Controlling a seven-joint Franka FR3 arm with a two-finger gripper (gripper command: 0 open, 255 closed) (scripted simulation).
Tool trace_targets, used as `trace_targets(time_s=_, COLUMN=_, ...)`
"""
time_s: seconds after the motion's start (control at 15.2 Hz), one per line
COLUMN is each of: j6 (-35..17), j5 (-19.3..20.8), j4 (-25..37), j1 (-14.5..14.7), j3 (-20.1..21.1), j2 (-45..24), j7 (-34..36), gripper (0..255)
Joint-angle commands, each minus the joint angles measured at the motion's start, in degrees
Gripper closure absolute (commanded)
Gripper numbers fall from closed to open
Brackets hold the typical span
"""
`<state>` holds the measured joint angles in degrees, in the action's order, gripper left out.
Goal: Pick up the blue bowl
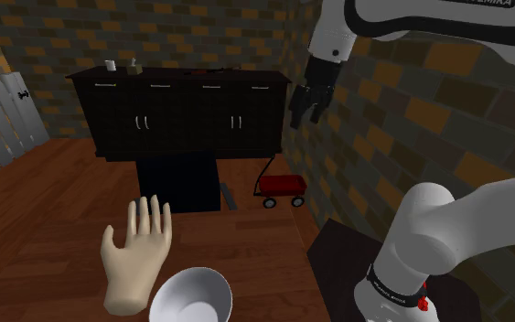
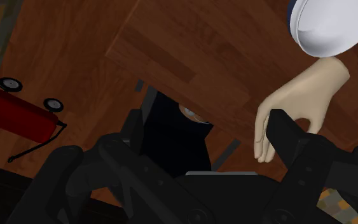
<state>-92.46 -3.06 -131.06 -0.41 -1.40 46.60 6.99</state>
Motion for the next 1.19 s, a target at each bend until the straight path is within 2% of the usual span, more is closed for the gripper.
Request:
trace_targets(time_s=0.0, j6=0.00, j5=0.00, j4=0.00, j1=0.00, j3=0.00, j2=0.00, j7=0.00, gripper=0)
trace_targets(time_s=0.59, j6=-13.96, j5=-5.77, j4=-13.40, j1=3.12, j3=5.75, j2=-1.05, j7=4.67, gripper=0)
trace_targets(time_s=1.12, j6=-28.40, j5=-11.77, j4=-21.03, j1=7.02, j3=11.69, j2=-7.80, j7=8.30, gripper=0)
